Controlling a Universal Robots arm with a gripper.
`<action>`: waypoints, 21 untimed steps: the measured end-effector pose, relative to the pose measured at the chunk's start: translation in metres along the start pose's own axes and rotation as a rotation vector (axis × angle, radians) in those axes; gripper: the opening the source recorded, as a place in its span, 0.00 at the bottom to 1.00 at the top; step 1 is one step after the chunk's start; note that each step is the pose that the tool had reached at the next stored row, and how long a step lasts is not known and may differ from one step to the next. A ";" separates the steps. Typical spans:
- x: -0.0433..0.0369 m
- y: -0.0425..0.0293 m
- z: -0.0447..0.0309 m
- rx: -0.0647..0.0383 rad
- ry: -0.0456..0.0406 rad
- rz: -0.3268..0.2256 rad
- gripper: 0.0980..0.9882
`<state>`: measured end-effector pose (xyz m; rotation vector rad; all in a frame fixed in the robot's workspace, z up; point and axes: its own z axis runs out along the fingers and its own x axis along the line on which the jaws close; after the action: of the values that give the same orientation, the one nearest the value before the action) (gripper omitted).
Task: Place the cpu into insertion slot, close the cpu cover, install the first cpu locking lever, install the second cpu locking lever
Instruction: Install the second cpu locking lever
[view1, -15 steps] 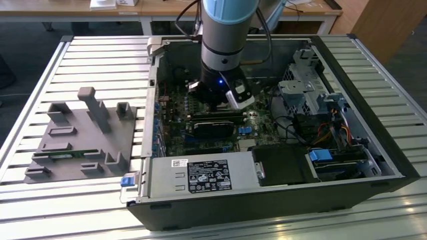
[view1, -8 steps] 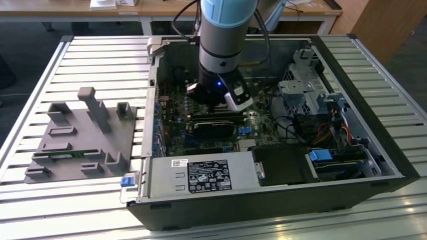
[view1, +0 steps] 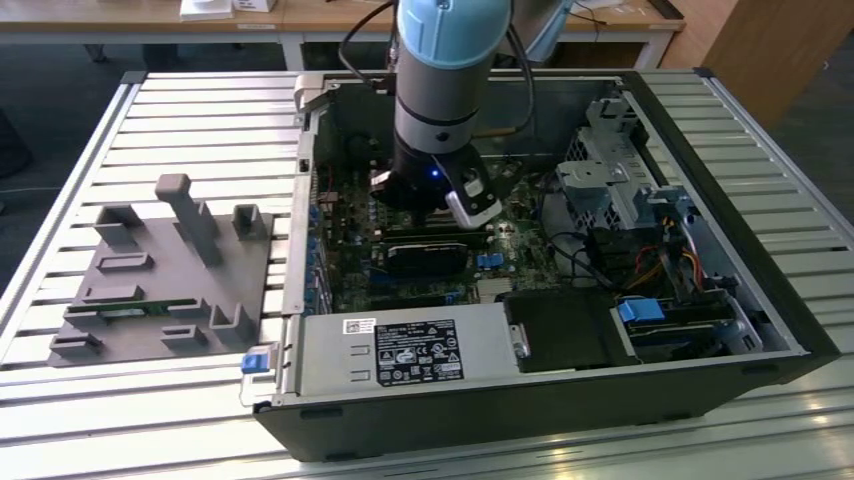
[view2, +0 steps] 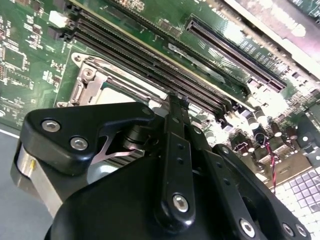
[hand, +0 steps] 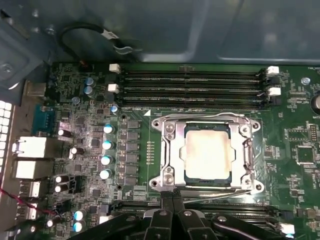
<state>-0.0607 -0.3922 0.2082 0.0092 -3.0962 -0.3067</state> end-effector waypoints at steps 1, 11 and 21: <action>0.0013 -0.0008 0.0000 -0.001 0.0002 -0.001 0.01; 0.0028 -0.0054 0.0024 -0.027 0.0007 -0.006 0.01; 0.0031 -0.0088 0.0067 -0.048 0.0013 -0.010 0.01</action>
<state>-0.0640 -0.3995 0.2000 0.0244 -3.0874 -0.3812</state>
